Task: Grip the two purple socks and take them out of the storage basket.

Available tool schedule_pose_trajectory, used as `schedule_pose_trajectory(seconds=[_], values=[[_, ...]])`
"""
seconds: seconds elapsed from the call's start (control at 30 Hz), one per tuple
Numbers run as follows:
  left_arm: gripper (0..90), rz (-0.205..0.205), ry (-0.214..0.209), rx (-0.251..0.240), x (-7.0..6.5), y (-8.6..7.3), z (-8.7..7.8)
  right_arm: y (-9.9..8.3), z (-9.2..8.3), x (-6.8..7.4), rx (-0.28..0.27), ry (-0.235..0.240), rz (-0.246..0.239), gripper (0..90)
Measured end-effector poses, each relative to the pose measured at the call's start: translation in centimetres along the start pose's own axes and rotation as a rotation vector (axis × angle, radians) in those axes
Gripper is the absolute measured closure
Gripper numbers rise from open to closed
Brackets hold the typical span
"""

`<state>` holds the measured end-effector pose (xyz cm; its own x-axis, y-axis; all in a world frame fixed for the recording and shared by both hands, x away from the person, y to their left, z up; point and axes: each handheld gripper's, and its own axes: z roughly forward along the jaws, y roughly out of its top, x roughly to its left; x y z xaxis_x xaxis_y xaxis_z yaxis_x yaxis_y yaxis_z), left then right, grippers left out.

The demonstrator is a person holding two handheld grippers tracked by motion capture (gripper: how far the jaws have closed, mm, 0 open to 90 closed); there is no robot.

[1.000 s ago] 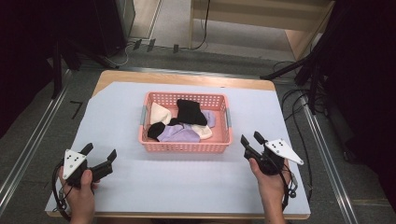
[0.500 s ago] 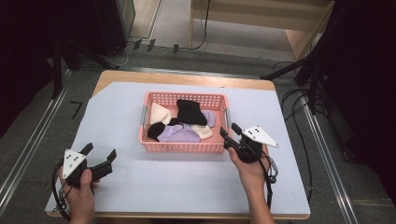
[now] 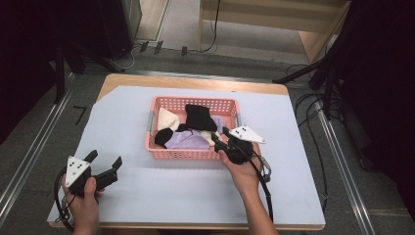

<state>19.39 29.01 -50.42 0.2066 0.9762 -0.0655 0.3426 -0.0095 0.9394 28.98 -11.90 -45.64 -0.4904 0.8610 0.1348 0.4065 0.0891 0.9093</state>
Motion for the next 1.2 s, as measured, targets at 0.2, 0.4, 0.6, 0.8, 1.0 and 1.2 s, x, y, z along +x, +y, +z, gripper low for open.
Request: schedule_pose_trajectory(seconds=[0.2,0.4,0.6,0.8,1.0,1.2], values=[[13.7,-0.001,-0.001,-0.002,0.0,0.0,0.0,0.0,1.3,0.7,0.041,-0.022,-0.022,54.3],[13.7,0.001,-0.002,0.001,0.0,0.0,0.0,0.3,2.6,2.0,0.082,-0.021,-0.046,57.1],[13.7,-0.003,-0.002,-0.002,0.0,0.0,0.0,0.6,4.4,3.0,0.158,-0.005,-0.060,61.9],[13.7,-0.005,-0.004,0.001,0.0,0.0,0.1,1.0,5.8,3.8,0.224,0.026,-0.042,64.8],[13.7,-0.005,-0.005,0.003,0.0,0.0,0.1,1.4,6.7,4.6,0.283,0.048,-0.030,63.4],[13.7,-0.001,-0.005,0.005,0.0,0.0,0.0,1.9,7.8,5.4,0.353,0.059,0.003,59.6]])
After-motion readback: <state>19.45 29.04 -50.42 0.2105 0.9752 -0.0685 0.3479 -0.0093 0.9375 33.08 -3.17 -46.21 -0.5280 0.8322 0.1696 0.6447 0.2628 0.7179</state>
